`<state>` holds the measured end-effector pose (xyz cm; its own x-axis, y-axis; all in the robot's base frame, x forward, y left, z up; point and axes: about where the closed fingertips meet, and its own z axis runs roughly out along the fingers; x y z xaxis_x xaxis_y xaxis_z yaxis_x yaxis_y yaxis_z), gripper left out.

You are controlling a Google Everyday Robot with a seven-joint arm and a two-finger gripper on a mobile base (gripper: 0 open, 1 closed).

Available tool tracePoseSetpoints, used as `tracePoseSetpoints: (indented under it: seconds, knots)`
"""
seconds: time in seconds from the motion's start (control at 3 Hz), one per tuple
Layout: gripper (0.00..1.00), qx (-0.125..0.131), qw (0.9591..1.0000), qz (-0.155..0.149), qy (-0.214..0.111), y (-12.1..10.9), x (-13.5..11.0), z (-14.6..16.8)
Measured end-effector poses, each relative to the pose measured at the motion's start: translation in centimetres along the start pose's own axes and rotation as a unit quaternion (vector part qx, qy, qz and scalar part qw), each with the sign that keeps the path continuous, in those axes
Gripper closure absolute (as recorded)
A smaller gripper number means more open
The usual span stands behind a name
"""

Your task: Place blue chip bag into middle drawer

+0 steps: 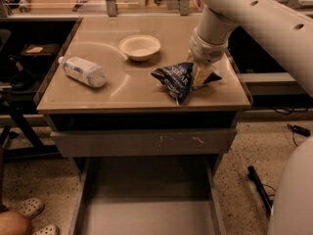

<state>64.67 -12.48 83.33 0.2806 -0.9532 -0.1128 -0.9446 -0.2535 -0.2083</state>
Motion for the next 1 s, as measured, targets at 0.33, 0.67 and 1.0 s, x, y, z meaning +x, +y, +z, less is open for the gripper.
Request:
tracePoseSetpoints:
  seconds: [0.33,0.67,1.0]
  knots:
    - [1.0,0.0,1.0,0.0,0.0,0.0,0.0,0.0]
    - [1.0,-0.009,0.9999,0.011,0.008,1.7,-0.3,-1.5]
    - [1.0,-0.009,0.999,0.042,0.01,4.9,-1.8,-3.8]
